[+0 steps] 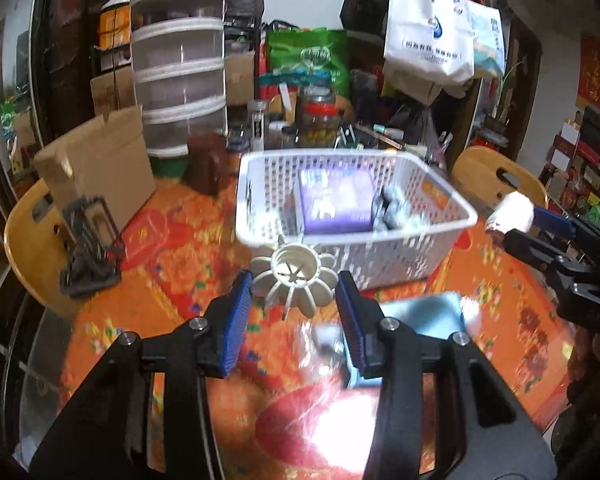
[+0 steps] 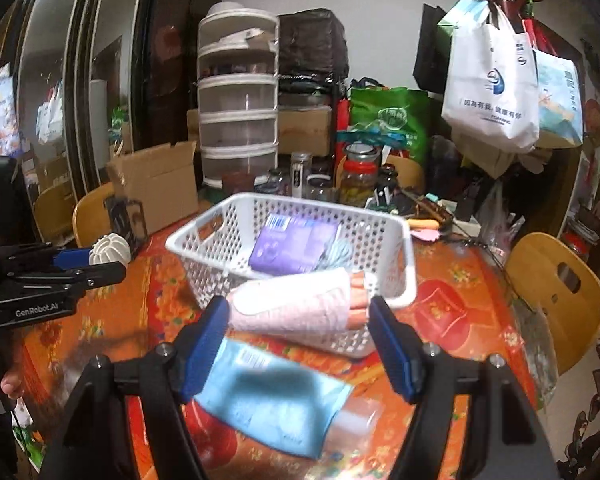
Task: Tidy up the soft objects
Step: 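Carry the ribbed object and pink roll into the basket and open both grippers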
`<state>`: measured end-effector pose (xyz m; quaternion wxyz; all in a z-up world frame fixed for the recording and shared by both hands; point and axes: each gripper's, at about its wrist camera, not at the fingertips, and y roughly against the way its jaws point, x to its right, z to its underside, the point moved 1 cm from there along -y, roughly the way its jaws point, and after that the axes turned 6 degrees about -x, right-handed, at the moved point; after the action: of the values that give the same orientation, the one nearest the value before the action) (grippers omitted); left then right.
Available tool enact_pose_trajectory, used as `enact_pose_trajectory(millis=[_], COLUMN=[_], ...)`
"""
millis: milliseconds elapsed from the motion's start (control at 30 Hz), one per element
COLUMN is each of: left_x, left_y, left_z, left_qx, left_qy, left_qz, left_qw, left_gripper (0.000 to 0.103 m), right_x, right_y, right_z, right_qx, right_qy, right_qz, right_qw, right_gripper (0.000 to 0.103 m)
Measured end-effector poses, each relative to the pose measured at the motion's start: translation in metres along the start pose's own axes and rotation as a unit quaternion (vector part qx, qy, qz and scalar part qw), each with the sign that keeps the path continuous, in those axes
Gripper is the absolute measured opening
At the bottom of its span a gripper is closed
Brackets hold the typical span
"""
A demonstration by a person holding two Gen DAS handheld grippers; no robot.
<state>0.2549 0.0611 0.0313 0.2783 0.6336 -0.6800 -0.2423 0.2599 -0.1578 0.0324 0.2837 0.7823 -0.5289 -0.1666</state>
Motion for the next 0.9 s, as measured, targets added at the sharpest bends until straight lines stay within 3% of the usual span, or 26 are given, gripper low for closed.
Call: enact_pose_trajectory(millis=[233,433,667,900], left_x=[0.005,0.016,0.024,0.005], left_y=[-0.010,-0.049,-0.118,-0.162], left_z=[-0.070,-0.116,-0.122,-0.107], left_qx=[-0.001,-0.034,-0.088,-0.117], left_qy=[0.002,0.001,-0.007,0.010], left_qz=[0.006,-0.002,-0.009,-0.018], left_qw=[1.0000,0.9994,0.9961,0.9929], left_gripper=[0.040,0.040,0.040,0.040], right_x=[0.028,0.042,0.042,0.030], right_y=[-0.006,-0.035,-0.086,-0.136], right_z=[-0.049,-0.081,-0.099,-0.088], right_qx=[-0.006,-0.037,-0.083,-0.116], right_qy=[-0.015,-0.023,-0.029,-0.025], right_qz=[0.005,0.019,0.010,-0.006], right_qw=[1.000,0.999,0.996,0.993], right_gripper=[0.071,0.071,0.071,0.071])
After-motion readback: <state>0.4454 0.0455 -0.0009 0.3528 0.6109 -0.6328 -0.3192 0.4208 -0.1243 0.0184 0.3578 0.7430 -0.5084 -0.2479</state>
